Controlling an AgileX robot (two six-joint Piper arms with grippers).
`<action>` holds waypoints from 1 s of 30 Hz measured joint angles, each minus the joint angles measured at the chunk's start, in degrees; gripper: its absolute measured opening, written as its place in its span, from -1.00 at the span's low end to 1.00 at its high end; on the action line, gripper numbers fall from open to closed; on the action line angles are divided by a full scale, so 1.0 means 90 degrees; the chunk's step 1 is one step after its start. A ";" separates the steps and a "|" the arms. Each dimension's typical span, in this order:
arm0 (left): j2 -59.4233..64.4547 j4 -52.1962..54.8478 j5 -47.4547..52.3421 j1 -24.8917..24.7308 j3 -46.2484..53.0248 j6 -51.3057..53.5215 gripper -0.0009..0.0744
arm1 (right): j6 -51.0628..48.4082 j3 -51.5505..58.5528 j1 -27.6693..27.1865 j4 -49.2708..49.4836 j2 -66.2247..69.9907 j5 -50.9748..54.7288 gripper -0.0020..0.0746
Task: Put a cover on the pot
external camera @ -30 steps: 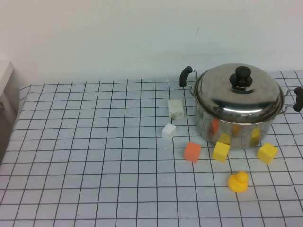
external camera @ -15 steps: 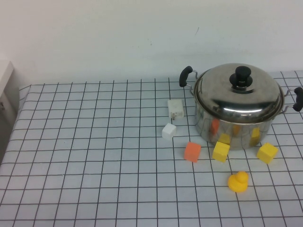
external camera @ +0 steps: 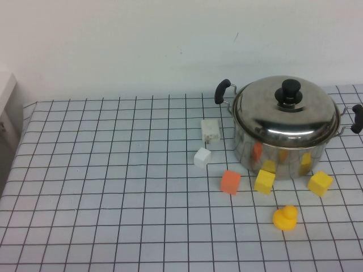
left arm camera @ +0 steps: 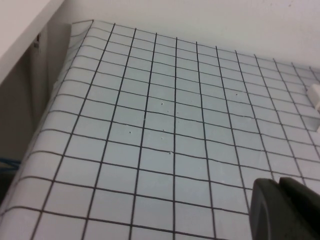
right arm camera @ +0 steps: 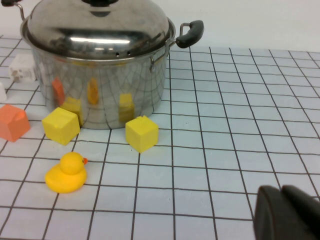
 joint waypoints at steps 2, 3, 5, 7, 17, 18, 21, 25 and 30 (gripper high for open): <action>0.0000 -0.0012 0.0000 0.0000 0.0000 0.0301 -0.98 | 0.0000 0.0000 0.0000 0.0000 0.0000 0.0000 -0.92; 0.0000 -0.0012 0.0000 0.0000 0.0000 0.0388 -0.98 | 0.0000 0.0000 0.0000 0.0000 0.0000 0.0000 -0.92; 0.0000 -0.0068 0.0000 0.0000 0.0000 0.0591 -0.98 | 0.0000 0.0000 0.0000 0.0000 0.0000 0.0000 -0.92; 0.0000 -0.0160 0.0012 0.0000 0.0000 0.0712 -0.98 | 0.0000 0.0000 0.0000 0.0000 0.0000 0.0000 -0.92; 0.0000 -0.0639 0.0021 0.0000 0.0000 0.0956 -0.98 | 0.0000 0.0000 0.0000 0.0000 0.0000 0.0000 -0.92; 0.0000 -0.0653 0.0021 0.0000 0.0000 0.0956 -0.98 | 0.0000 0.0000 0.0000 0.0000 0.0000 0.0000 -0.92; 0.0000 -0.0665 0.0021 0.0000 0.0000 0.0956 -0.98 | 0.0000 0.0000 0.0000 0.0000 0.0000 0.0000 -0.92; -0.0010 -0.0676 0.0021 0.0000 0.0000 0.0956 -0.98 | 0.0000 0.0000 0.0000 0.0000 0.0000 0.0000 -0.92; -0.0010 -0.0676 0.0021 0.0000 0.0000 0.0956 -0.98 | 0.0000 0.0000 0.0000 0.0000 0.0000 0.0000 -0.92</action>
